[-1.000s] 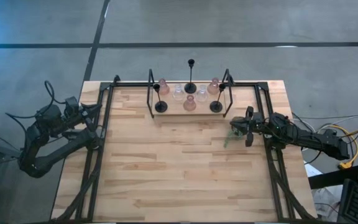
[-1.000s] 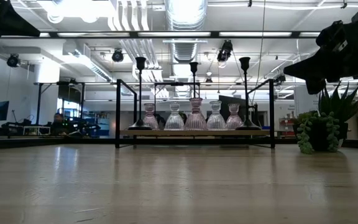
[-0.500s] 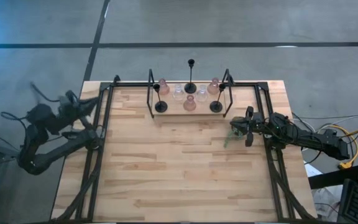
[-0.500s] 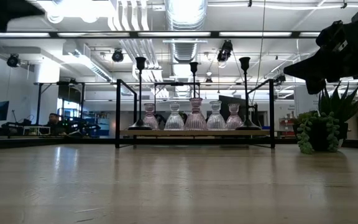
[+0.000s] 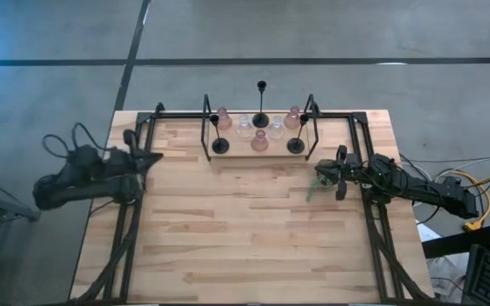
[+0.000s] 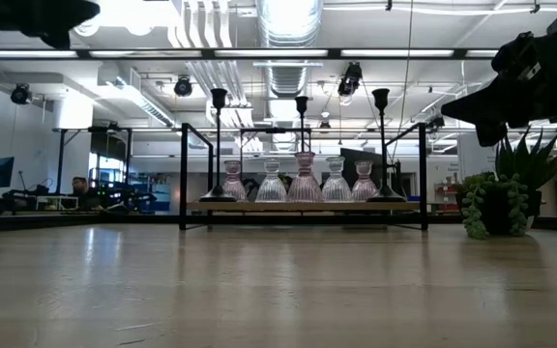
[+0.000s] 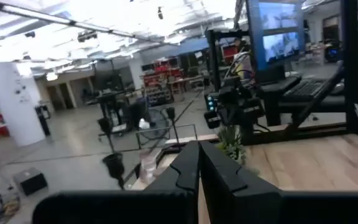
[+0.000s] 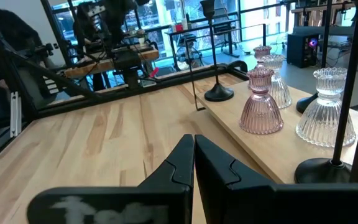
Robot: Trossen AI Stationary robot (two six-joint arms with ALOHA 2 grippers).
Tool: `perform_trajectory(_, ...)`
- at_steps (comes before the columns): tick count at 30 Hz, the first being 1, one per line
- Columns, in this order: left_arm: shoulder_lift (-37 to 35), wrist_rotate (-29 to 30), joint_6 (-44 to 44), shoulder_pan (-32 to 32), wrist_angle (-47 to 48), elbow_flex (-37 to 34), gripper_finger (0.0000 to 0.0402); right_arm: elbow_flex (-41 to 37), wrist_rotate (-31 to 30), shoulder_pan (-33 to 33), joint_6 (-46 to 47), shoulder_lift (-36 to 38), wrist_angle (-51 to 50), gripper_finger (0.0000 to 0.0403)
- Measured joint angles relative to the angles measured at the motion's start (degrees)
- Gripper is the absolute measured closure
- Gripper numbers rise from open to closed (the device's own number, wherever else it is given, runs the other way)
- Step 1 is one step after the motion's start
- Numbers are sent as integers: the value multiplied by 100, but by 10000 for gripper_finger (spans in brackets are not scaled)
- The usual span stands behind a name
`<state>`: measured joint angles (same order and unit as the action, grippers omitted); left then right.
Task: Pick & Place candle stick holders
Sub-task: Return to Home Position
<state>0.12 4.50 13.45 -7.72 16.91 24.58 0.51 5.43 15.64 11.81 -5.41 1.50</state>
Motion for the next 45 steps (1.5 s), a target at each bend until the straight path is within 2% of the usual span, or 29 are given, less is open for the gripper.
perform_trajectory(8, -2, 13, 37, 527, -1039, -1070, 383, 2, 0, 0, 0, 0, 0, 394)
perform_trajectory(16, -4, 11, -300, 945, -1452, -1692, 384, 2, 0, 0, 0, 0, 0, 394)
perform_trajectory(26, -4, 6, -577, 994, -2202, -2398, 384, 2, 0, 0, 0, 1, 0, 394)
perform_trajectory(31, -2, 2, -661, 994, -1889, -2405, 385, 2, 2, 0, 2, 2, 2, 394)
perform_trajectory(45, 7, -11, -662, 992, -1833, -2409, 385, 2, 2, 2, 2, 2, 2, 394)
